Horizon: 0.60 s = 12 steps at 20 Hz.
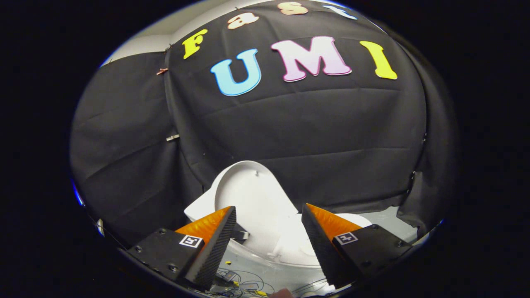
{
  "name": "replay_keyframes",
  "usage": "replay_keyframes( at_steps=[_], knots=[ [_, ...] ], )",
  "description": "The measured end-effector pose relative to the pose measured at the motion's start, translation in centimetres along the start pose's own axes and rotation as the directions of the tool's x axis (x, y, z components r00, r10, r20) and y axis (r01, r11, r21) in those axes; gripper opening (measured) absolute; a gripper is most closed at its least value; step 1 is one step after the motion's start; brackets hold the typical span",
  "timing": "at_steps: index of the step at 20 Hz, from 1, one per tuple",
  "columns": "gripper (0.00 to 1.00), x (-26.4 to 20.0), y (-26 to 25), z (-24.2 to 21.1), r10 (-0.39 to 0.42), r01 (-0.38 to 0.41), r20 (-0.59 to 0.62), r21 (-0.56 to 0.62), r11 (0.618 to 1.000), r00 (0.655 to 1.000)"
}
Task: Open the toilet lid.
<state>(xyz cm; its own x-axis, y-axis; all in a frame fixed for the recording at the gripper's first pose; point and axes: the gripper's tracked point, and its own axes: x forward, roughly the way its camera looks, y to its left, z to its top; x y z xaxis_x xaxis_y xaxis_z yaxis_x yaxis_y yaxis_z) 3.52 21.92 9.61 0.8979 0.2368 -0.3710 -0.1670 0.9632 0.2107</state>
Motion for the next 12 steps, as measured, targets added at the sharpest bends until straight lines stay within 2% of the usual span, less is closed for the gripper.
replay_keyframes(
  at_steps=[5,9,12],
  knots=[
    [1.00,-0.5,-6.8,-1.1,-0.053,0.053,0.028,-0.027,0.998,0.998],
    [1.00,-0.9,-12.1,-3.2,-0.116,0.121,0.060,-0.104,0.987,0.991],
    [1.00,-1.6,-14.1,-4.9,-0.105,0.117,0.102,-0.123,0.985,0.989]
  ],
)
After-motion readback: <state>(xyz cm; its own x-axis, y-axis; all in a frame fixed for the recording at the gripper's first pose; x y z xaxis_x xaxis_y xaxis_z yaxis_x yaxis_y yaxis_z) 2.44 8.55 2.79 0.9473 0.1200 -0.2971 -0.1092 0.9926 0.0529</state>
